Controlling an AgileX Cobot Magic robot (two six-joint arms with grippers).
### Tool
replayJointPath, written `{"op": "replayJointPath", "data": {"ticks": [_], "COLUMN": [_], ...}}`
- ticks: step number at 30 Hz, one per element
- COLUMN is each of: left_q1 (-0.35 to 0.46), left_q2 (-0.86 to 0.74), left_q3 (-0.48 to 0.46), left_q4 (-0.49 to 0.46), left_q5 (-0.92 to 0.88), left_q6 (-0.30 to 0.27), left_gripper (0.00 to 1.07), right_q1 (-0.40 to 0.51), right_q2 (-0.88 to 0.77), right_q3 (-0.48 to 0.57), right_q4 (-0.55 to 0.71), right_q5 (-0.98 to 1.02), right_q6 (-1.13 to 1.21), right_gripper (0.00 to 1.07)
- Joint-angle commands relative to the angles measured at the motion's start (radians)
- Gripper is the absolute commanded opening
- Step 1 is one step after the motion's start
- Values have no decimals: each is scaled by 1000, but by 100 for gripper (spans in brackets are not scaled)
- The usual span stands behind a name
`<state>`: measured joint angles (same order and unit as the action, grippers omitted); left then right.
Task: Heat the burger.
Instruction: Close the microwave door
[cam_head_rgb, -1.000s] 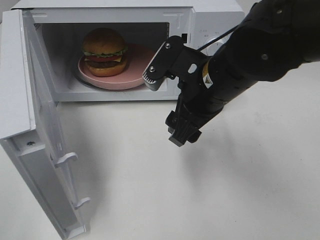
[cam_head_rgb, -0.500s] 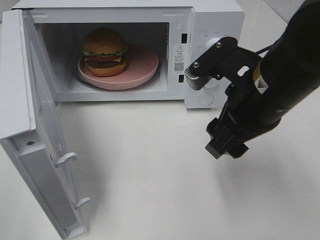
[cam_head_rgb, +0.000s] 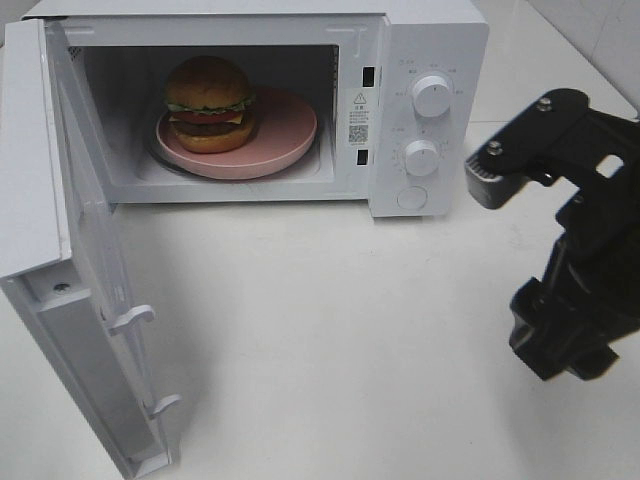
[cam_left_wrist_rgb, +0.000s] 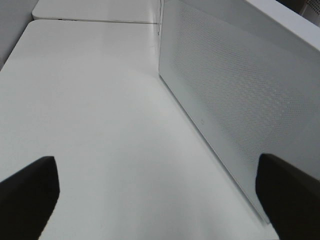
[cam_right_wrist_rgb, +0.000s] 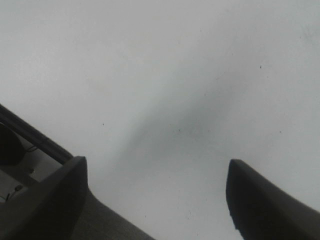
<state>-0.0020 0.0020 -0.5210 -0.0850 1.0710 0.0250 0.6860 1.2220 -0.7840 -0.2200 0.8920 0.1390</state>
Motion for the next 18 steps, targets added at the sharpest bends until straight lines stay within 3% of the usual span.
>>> {"op": "replayJointPath", "data": {"ticks": [1, 16, 18], "left_q1": [3, 3, 3], "left_q2": [-1, -1, -1], "left_q3": [2, 2, 2], "left_q4": [-1, -1, -1], "left_q5": [1, 1, 1], "left_q6": [-3, -3, -3], "left_gripper": [100, 100, 100], "right_q1": [4, 0, -36], "right_q2": [-59, -472, -526], "right_q3": [39, 229, 261], "right_q4": [6, 38, 46], "right_q5": [22, 96, 104], "right_q6": [4, 31, 39], "right_gripper": [76, 76, 76]}}
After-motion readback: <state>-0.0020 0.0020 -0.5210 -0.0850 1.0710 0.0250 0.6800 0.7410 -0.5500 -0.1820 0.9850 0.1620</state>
